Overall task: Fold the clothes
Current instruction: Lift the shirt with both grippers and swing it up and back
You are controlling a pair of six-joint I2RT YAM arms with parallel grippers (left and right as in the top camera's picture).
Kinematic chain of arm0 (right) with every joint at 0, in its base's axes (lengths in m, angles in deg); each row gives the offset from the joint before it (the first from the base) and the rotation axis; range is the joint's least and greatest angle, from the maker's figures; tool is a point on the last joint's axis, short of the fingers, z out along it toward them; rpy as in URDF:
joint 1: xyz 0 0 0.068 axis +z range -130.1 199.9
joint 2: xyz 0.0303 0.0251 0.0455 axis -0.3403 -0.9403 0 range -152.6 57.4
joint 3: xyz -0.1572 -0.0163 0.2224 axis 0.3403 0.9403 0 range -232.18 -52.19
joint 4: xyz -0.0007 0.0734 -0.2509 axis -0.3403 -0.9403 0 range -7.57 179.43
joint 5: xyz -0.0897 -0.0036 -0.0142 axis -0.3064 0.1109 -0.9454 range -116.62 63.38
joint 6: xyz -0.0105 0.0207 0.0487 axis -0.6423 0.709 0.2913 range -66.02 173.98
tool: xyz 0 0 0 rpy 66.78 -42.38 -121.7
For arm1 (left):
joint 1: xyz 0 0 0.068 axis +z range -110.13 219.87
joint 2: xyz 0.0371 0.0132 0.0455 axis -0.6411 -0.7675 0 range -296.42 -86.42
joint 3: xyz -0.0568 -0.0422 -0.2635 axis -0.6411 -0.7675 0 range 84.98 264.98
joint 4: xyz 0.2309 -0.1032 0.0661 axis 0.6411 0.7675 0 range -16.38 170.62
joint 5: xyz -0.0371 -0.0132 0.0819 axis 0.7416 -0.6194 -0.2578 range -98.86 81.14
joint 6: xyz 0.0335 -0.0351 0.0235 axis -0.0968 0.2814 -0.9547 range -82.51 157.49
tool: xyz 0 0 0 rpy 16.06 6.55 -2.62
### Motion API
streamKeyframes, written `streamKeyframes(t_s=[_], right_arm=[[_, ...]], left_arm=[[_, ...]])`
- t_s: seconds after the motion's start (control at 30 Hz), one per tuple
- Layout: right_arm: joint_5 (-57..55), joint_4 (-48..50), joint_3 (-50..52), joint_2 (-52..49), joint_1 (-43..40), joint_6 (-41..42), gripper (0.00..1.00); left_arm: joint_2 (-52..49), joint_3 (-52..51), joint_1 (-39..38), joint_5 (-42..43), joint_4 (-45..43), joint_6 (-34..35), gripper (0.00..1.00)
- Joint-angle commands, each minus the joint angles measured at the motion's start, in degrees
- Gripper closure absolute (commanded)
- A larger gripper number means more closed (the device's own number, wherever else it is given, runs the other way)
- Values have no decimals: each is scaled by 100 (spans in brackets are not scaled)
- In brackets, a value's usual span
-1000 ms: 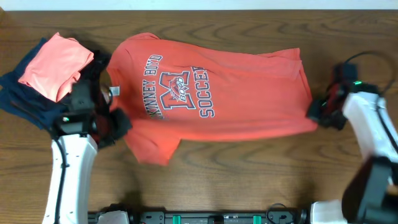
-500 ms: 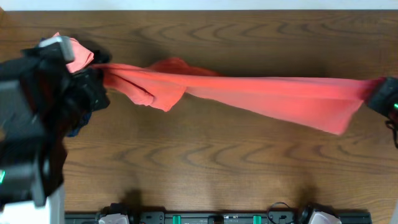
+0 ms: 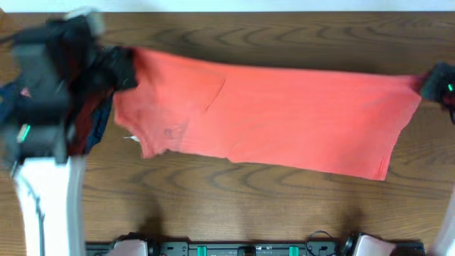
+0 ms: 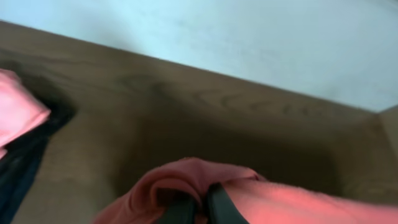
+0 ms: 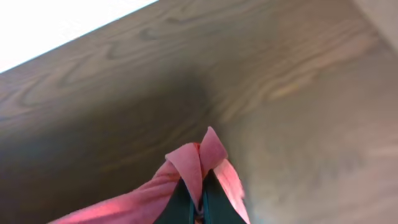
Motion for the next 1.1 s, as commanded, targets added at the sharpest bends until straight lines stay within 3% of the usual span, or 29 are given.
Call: streamKeyframes(t_s=[0.0,0.2,0.33,0.43,0.6,0.77,1.07], right_arm=[[173,664,-17,-715,13,-146,99],[485,2555,-103,-1239,52,621,99],[455,2953,-809,-1207,-35,990,99],[361,2835,-1602,-1207,-129,1040,99],[-780,2100,-2583,-1204,-142,1014,99],[-1915,1163,-2754,-1213,-142,905,99],[-2581,-820,-2400,-1790,-146,605,99]], left_arm=[[-798,15,-179,-96,-614,-562,94],[-1875,68,-216,-94,-2962,-590,94],[-1956,529,-131,-162,-4009,-540,94],[-1956,1276,-92,-378,-4083,-549,94],[-1952,2396,52,-433,-3871,-546,94],[-1917,2771,140,-372,-2732,-546,94],[-2159,2623,107,-181,1825,-549,94]])
